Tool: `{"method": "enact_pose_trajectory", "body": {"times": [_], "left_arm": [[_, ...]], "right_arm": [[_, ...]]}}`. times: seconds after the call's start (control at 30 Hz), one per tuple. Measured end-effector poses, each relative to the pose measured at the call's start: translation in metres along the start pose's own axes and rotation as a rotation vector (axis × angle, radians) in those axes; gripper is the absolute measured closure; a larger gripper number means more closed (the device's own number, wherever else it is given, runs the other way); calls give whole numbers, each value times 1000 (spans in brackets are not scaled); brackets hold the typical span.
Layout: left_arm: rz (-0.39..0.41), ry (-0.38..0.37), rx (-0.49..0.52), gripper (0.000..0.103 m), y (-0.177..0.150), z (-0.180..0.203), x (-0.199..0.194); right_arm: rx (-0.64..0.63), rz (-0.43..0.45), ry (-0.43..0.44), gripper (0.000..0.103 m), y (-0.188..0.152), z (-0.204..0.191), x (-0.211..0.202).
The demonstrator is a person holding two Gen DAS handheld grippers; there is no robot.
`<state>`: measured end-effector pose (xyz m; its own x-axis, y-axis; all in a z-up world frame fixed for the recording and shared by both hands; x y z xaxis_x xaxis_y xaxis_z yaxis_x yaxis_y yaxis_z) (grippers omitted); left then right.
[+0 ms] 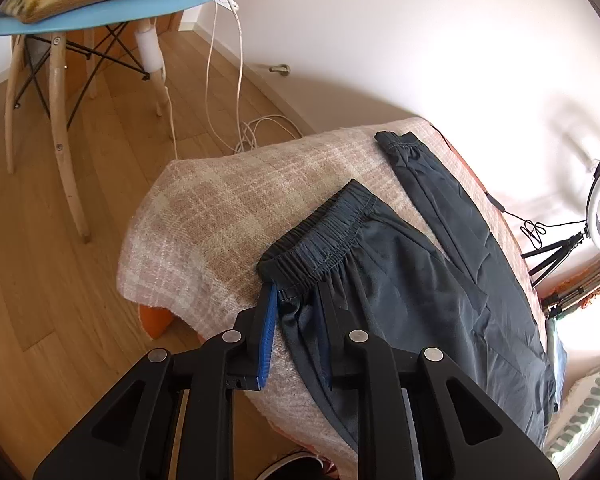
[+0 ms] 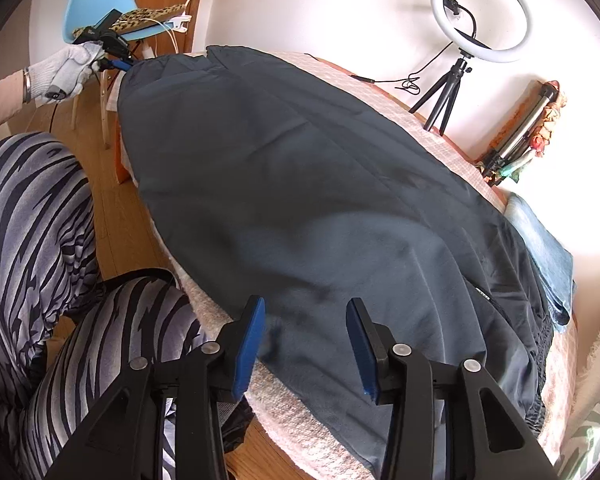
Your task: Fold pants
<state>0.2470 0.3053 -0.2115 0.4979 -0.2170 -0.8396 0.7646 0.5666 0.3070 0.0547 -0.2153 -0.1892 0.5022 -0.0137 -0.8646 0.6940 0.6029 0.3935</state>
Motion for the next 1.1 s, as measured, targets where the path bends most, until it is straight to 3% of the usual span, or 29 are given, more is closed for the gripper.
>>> {"method": "enact_pose_trajectory", "body": {"times": [0.03, 0.07, 0.17, 0.27, 0.33, 0.53, 0.7, 0.77, 0.83, 0.9, 1.1], "left_arm": [[3, 10, 8, 86, 0, 2, 1], [6, 21, 19, 86, 1, 4, 1], [18, 69, 48, 87, 2, 9, 3], [29, 72, 46, 90, 4, 10, 4], [38, 60, 41, 92, 5, 9, 2], [60, 37, 55, 93, 7, 13, -6], [77, 33, 81, 94, 13, 19, -15], [85, 31, 91, 94, 15, 22, -18], [92, 31, 100, 95, 18, 26, -20], [102, 29, 104, 95, 21, 29, -23], [132, 15, 104, 95, 31, 38, -32]], "right_arm": [[-20, -2, 0, 35, -2, -5, 1], [-42, -3, -1, 32, -4, -10, 2], [-93, -23, 3, 31, -10, -24, 9], [-115, -61, -17, 42, -12, -29, 21], [-109, -86, 21, 61, -12, -30, 27], [-102, -92, 79, 74, -10, -32, 21], [-88, -86, 112, 76, -4, -28, 19], [-75, -86, 124, 83, -1, -26, 20], [-75, -92, 95, 96, 3, -23, 23], [-75, -86, 54, 102, 6, -19, 24], [-3, 12, -53, 103, 27, 13, -4]]}}
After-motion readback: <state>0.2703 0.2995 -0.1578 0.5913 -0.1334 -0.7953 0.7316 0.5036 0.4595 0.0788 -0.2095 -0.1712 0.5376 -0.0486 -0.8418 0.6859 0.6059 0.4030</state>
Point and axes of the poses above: each gripper's, at about its wrist camera, not at the fingertips, and x roughly the way its jaws point, z to its right, y to its top, the point moved 7 cm from there along x, roughly the way its jaws point, and after that the axes turned 11 degrees about -z, right-handed, at the moved point
